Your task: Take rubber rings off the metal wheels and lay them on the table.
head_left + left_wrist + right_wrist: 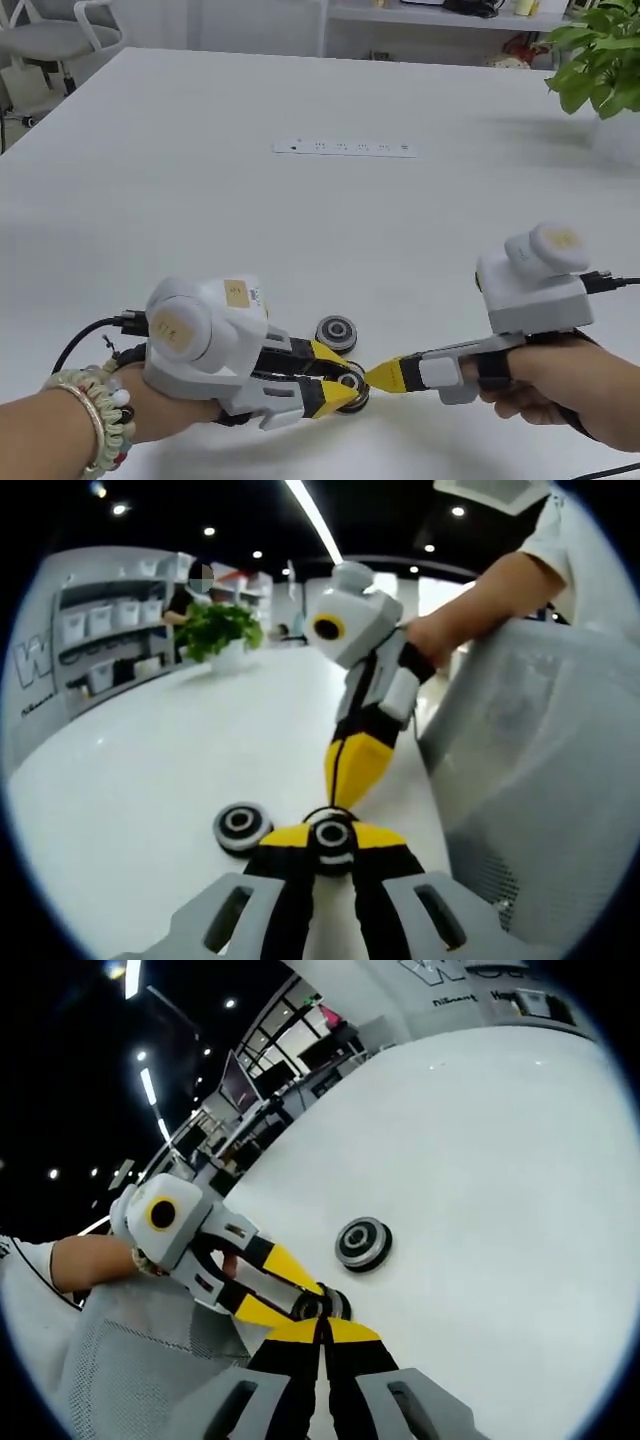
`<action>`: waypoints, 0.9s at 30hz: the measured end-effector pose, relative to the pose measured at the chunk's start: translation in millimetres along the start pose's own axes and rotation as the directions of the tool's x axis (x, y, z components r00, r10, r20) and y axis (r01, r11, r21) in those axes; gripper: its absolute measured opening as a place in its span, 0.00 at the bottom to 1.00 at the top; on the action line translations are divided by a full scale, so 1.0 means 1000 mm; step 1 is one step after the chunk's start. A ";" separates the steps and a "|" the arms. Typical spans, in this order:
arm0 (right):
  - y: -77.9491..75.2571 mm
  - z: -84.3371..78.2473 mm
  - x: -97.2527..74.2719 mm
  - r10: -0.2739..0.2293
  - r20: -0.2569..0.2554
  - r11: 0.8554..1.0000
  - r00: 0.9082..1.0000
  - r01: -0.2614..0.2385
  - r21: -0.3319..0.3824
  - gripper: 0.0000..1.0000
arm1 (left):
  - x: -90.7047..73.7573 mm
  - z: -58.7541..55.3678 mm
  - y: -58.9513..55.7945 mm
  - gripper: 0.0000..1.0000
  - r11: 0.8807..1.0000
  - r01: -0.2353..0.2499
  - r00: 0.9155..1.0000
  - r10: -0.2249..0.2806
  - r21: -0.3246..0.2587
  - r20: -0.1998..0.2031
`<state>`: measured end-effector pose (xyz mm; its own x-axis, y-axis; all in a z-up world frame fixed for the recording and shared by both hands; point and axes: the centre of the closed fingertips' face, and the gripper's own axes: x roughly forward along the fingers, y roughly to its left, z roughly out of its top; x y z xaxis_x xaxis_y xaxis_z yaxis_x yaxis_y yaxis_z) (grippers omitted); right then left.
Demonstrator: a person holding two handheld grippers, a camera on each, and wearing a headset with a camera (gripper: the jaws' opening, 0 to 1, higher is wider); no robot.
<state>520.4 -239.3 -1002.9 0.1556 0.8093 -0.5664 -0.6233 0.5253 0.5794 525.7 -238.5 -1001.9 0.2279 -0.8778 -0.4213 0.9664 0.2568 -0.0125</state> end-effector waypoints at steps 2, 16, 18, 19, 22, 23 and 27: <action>0.001 0.000 0.000 -0.002 0.000 1.000 1.000 0.002 -0.003 0.00 | 0.000 0.000 0.000 0.15 1.000 -0.002 1.000 0.002 -0.002 -0.007; 0.002 0.002 -0.001 -0.003 0.001 1.000 1.000 0.003 -0.013 0.00 | -0.002 0.006 -0.007 0.15 1.000 0.028 0.997 -0.028 0.002 -0.073; 0.001 0.002 -0.002 -0.005 -0.002 1.000 1.000 0.005 -0.018 0.00 | -0.002 0.009 -0.007 0.14 0.999 0.030 0.997 -0.029 0.012 -0.072; 0.001 0.002 -0.002 -0.005 -0.003 1.000 1.000 0.005 -0.019 0.00 | -0.002 0.010 -0.006 0.15 0.999 0.029 0.997 -0.028 0.015 -0.068; 0.001 0.003 -0.002 -0.002 -0.001 1.000 1.000 0.002 -0.015 0.00 | -0.003 0.018 -0.005 0.19 1.000 0.024 0.999 -0.023 0.016 -0.048; 0.001 0.003 -0.003 -0.001 0.001 1.000 1.000 0.001 -0.015 0.00 | -0.003 0.021 -0.006 0.19 0.999 0.026 0.999 -0.026 0.019 -0.043; 0.002 0.005 -0.004 0.004 0.011 1.000 1.000 -0.004 -0.012 0.00 | -0.004 0.029 -0.010 0.21 0.999 0.042 0.999 -0.041 0.031 -0.031</action>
<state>522.7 -239.8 -996.6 0.1614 0.8141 -0.5578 -0.6329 0.5191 0.5745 518.6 -248.8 -973.9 0.1846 -0.8746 -0.4484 0.9782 0.2074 -0.0018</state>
